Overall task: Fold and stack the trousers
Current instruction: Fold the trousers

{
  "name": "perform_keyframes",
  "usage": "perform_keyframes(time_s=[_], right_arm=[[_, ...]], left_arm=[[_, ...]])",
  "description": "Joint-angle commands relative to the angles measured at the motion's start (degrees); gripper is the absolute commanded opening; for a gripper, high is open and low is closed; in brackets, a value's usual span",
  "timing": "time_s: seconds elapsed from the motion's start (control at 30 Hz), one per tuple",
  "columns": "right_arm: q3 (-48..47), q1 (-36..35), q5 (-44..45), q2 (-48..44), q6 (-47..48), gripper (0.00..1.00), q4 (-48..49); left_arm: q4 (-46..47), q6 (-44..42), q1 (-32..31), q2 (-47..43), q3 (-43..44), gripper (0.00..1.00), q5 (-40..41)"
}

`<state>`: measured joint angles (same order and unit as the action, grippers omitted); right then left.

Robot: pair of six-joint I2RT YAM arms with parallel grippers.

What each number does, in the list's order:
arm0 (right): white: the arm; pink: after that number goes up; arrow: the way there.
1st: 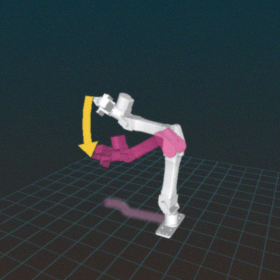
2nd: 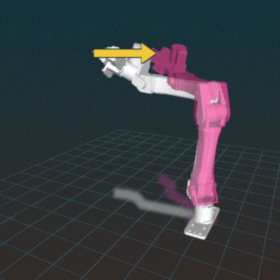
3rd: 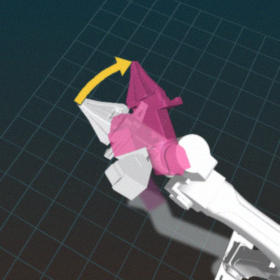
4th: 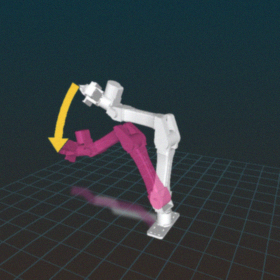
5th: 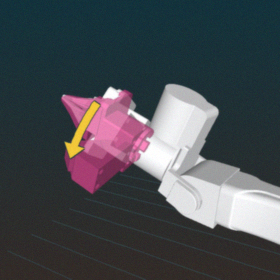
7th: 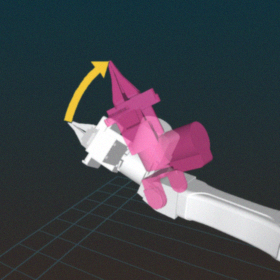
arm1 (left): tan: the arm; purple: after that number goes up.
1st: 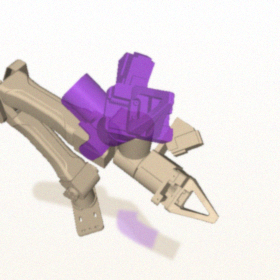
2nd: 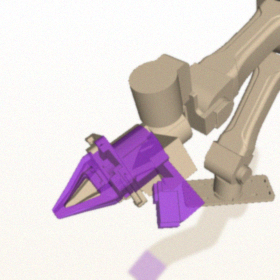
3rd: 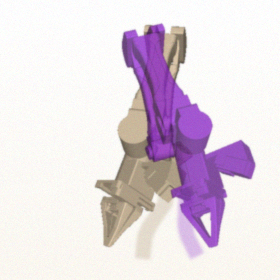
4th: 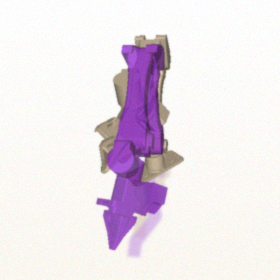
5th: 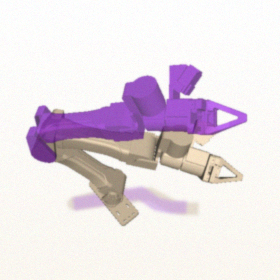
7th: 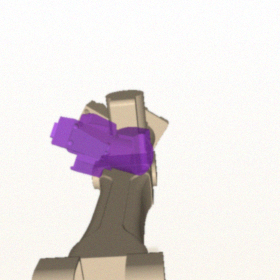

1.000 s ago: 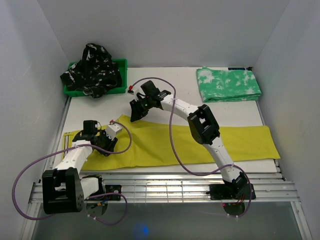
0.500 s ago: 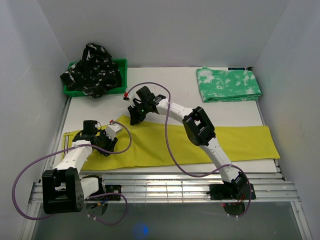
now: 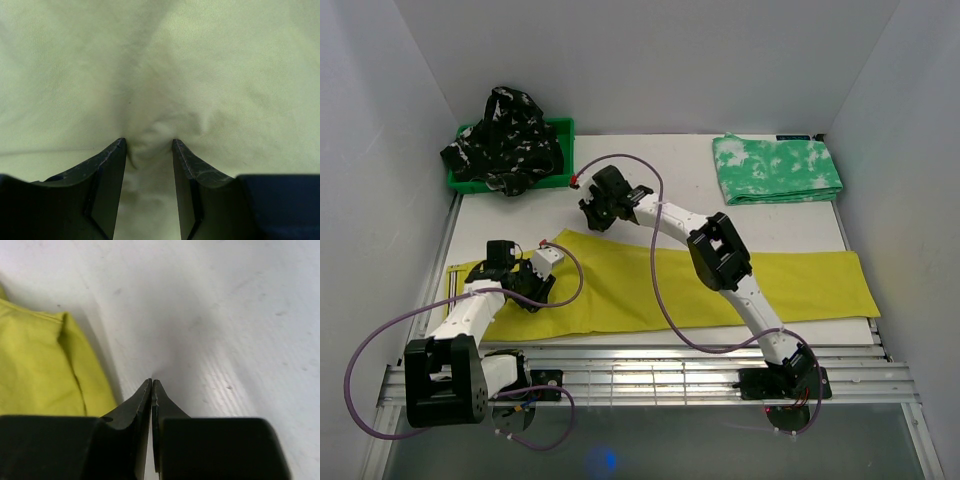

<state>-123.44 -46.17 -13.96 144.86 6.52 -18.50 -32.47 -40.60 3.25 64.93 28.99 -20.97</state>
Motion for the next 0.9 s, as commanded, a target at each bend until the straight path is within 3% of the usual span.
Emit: perform_keyframes(time_s=[0.0,0.07,0.13,0.17,0.23,0.33,0.5,0.77,0.87], right_arm=[[-3.39,2.66,0.53,-5.89,1.38,0.09,-0.38],[-3.04,3.37,-5.97,-9.58,2.69,0.23,-5.03],[2.12,4.6,-11.34,-15.55,4.72,0.3,-11.97],[5.28,5.04,-12.75,-18.09,5.77,0.4,-13.82],[16.61,6.97,-17.74,-25.8,11.03,0.47,-19.08],[29.16,10.48,-21.1,-34.62,19.12,0.5,-26.89],[41.68,15.92,-14.97,-42.1,26.08,0.48,-33.0],[50.48,22.61,-5.83,-40.01,25.56,0.46,-32.74],[51.36,23.14,-4.06,-38.25,24.07,0.46,-32.21]], left_arm=[[-5.23,0.61,-0.08,1.87,-1.31,0.52,0.23],[-5.85,1.13,-0.08,1.35,-0.35,0.52,0.05],[-6.99,3.06,-0.08,-1.55,3.68,0.55,-2.65],[-7.26,4.03,-0.08,-2.51,5.62,0.57,-4.41],[-9.18,7.18,-0.08,-2.7,13.17,0.62,-10.89],[-14.54,9.91,-0.17,2.54,25.61,0.63,-17.15],[-18.5,10.11,-1.22,11.43,40.24,0.65,-18.06],[-32.91,-2.81,-6.84,38.83,65.36,0.65,-15.6],[-37.13,-7.9,-8.43,44.48,70.57,0.65,-14.01]])
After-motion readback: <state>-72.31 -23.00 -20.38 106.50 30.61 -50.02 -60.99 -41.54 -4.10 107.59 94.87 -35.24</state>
